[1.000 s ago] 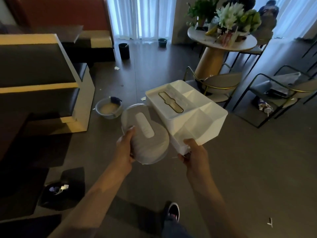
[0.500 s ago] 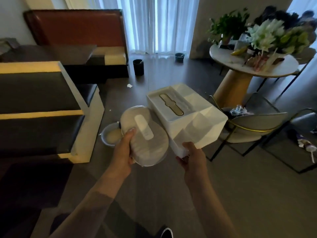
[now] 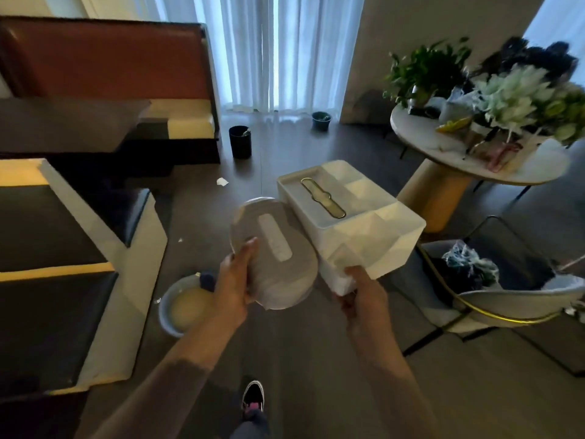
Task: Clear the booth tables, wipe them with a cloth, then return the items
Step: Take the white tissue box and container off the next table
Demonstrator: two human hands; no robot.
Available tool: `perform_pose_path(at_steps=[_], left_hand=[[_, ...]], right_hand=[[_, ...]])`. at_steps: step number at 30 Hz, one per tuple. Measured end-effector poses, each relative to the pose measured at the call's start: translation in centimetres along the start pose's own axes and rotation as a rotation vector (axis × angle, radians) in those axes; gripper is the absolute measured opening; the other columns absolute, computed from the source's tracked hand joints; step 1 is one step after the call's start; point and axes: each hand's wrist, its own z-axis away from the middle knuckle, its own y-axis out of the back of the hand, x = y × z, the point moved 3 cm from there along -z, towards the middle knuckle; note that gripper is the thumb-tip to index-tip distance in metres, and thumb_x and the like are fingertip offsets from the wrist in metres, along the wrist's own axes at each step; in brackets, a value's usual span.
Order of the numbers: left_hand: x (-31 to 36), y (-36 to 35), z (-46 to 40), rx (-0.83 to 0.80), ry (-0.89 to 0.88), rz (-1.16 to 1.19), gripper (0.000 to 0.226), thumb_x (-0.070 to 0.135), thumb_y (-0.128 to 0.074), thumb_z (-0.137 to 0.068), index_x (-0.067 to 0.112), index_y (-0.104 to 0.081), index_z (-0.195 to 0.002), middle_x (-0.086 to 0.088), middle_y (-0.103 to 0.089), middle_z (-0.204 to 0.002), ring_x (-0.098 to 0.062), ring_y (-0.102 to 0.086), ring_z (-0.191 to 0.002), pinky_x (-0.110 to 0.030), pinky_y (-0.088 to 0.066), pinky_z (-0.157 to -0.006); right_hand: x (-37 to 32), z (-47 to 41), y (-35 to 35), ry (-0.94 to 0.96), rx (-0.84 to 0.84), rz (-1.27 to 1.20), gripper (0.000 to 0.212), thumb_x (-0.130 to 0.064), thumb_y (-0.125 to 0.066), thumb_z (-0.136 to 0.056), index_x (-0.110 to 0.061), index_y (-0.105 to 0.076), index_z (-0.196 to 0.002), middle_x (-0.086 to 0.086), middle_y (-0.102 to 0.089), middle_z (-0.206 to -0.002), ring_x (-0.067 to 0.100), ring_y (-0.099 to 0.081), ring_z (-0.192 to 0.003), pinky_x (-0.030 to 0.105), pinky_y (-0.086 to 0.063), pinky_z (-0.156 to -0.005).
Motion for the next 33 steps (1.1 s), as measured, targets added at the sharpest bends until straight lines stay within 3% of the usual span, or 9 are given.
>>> perform_pose_path(at_steps=[6, 9, 13, 15, 18, 23, 25, 29, 33], left_hand=[[6.6, -5.0, -13.9, -0.076, 0.06, -0.083, 0.044, 0.047, -0.063, -0.093, 0.01, -0.063, -0.116, 0.006, -0.057, -0.058, -0.005, -0.05, -0.04, -0.02, -0.04, -0.038], [8.0, -8.2, -18.4, -0.133, 0.09, -0.115, 0.048, 0.045, -0.059, -0.096, 0.006, -0.064, -0.123, -0.001, -0.063, -0.074, -0.007, -0.056, -0.046, -0.02, -0.039, -0.038], [8.3, -13.4, -23.7, -0.209, 0.128, -0.137, 0.038, 0.038, -0.057, -0.098, 0.005, -0.063, -0.117, 0.005, -0.061, -0.057, -0.005, -0.054, -0.039, -0.019, -0.037, -0.033], [8.4, -16.0, -26.6, -0.239, 0.124, -0.159, 0.034, 0.039, -0.058, -0.098, 0.009, -0.064, -0.111, 0.005, -0.064, -0.058, -0.006, -0.059, -0.046, -0.018, -0.04, -0.036], [8.4, -20.8, -32.3, -0.282, 0.122, -0.233, 0.045, 0.049, -0.062, -0.093, 0.012, -0.065, -0.119, -0.004, -0.071, -0.087, -0.019, -0.067, -0.075, -0.026, -0.049, -0.048], [9.5, -29.4, -40.9, -0.283, 0.108, -0.291, 0.046, 0.052, -0.063, -0.091, 0.016, -0.065, -0.119, -0.009, -0.071, -0.105, -0.028, -0.067, -0.094, -0.035, -0.054, -0.063], [10.4, -32.8, -43.8, -0.274, 0.113, -0.297, 0.045, 0.052, -0.064, -0.091, 0.015, -0.066, -0.118, -0.012, -0.071, -0.108, -0.03, -0.067, -0.096, -0.036, -0.054, -0.068], [12.1, -41.0, -49.8, -0.301, 0.104, -0.31, 0.045, 0.049, -0.062, -0.094, 0.01, -0.065, -0.117, -0.007, -0.066, -0.093, -0.023, -0.06, -0.077, -0.026, -0.048, -0.049], [12.2, -47.6, -55.6, -0.324, 0.149, -0.285, 0.047, 0.049, -0.064, -0.092, 0.011, -0.065, -0.12, -0.007, -0.069, -0.098, -0.025, -0.063, -0.085, -0.03, -0.048, -0.057]], right_hand=[[-4.5, -8.9, -7.8, 0.037, 0.092, -0.052, 0.035, -0.016, -0.062, -0.093, -0.018, -0.055, -0.127, 0.004, -0.067, -0.112, 0.023, -0.066, -0.093, 0.027, -0.054, -0.056], [-5.9, -12.8, -8.9, -0.007, 0.197, -0.099, 0.027, -0.013, -0.065, -0.091, -0.017, -0.057, -0.116, 0.007, -0.063, -0.109, 0.025, -0.063, -0.091, 0.03, -0.054, -0.059], [-8.0, -18.4, -9.1, -0.012, 0.3, -0.124, 0.012, -0.013, -0.068, -0.088, -0.017, -0.06, -0.095, 0.01, -0.064, -0.099, 0.025, -0.061, -0.078, 0.032, -0.05, -0.063], [-8.8, -21.5, -9.2, -0.018, 0.337, -0.146, 0.014, -0.013, -0.068, -0.087, -0.013, -0.06, -0.099, 0.012, -0.064, -0.101, 0.025, -0.061, -0.08, 0.031, -0.052, -0.061], [-10.8, -27.9, -9.4, -0.002, 0.369, -0.189, 0.025, -0.011, -0.067, -0.087, -0.004, -0.061, -0.109, 0.017, -0.065, -0.107, 0.028, -0.063, -0.089, 0.029, -0.052, -0.057], [-16.6, -38.9, -10.9, 0.01, 0.375, -0.256, 0.023, -0.011, -0.067, -0.087, -0.01, -0.058, -0.108, 0.012, -0.064, -0.109, 0.022, -0.061, -0.089, 0.031, -0.052, -0.064], [-19.3, -42.5, -11.5, 0.003, 0.38, -0.247, 0.03, -0.014, -0.068, -0.087, -0.009, -0.061, -0.115, 0.01, -0.064, -0.106, 0.022, -0.061, -0.087, 0.031, -0.052, -0.065], [-25.2, -50.2, -11.6, 0.047, 0.372, -0.238, 0.032, -0.015, -0.068, -0.087, -0.011, -0.059, -0.118, 0.008, -0.062, -0.101, 0.023, -0.06, -0.086, 0.032, -0.052, -0.068], [-29.1, -56.4, -11.5, 0.035, 0.398, -0.257, 0.029, -0.012, -0.067, -0.087, -0.01, -0.058, -0.115, 0.013, -0.062, -0.103, 0.026, -0.06, -0.09, 0.043, -0.055, -0.084]])
